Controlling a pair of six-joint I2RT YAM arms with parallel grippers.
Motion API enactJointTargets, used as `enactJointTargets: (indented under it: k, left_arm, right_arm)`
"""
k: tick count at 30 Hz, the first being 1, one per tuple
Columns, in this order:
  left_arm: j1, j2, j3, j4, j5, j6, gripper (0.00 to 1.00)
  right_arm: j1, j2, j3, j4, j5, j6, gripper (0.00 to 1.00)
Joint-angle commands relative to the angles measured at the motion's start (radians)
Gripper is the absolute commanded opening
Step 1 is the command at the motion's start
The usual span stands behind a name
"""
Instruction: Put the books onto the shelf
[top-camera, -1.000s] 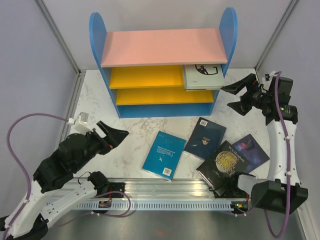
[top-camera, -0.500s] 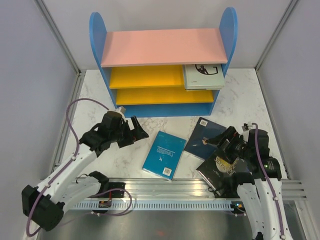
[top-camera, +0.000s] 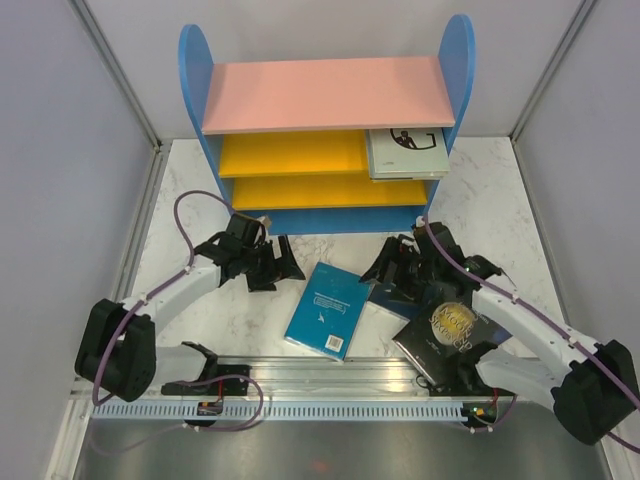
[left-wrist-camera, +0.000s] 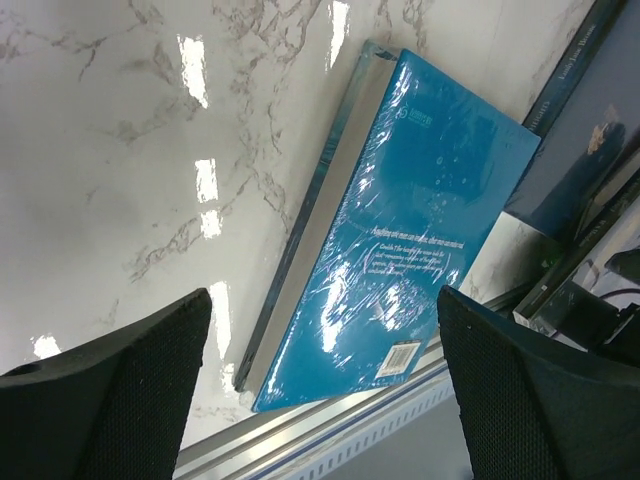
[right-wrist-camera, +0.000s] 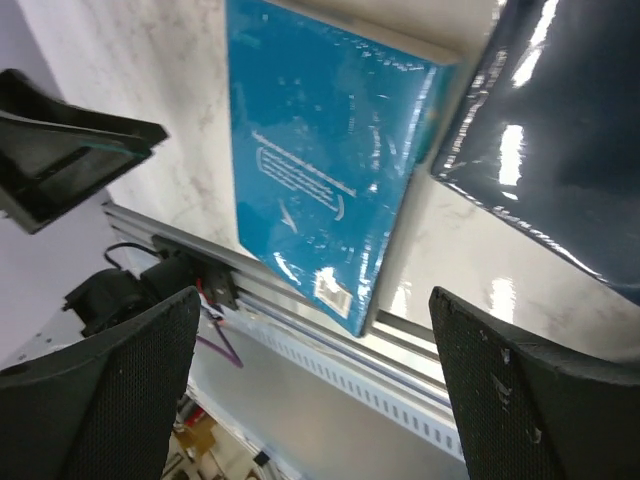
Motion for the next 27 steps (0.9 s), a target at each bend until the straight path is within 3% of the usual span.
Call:
enactJointTargets:
  k: [1,8,12,19,24,27]
  left_arm:
    - [0.006,0.015,-0.039,0.098,0.059,0.03,0.95]
    - [0.006,0.011,-0.186,0.267,0.119,-0.049,0.95]
    - [0.004,0.044,-0.235,0.356,0.151,-0.082,0.94]
    - [-0.056,0.114,-0.324,0.523,0.17,-0.16,0.94]
    - [-0.201,0.191,-0.387,0.743,0.194,-0.285,0.93]
    - [-0.258,0.205,-0.438,0.848,0.204,-0.402,0.93]
  right_arm:
    - [0.073,-0.061,-0.101,0.266,0.042,0.201,0.98]
    - [0.184,-0.261,-0.53,0.542,0.137,0.486,0.98]
    - [0.225,-0.22,-0.573,0.581,0.183,0.488,0.98]
    - [0.308,-0.007,-0.619,0.775,0.241,0.514,0.98]
    - [0.426,0.295,-0.638,0.958,0.301,0.585,0.98]
    - [0.507,0.524,-0.621,1.167,0.283,0.637,0.98]
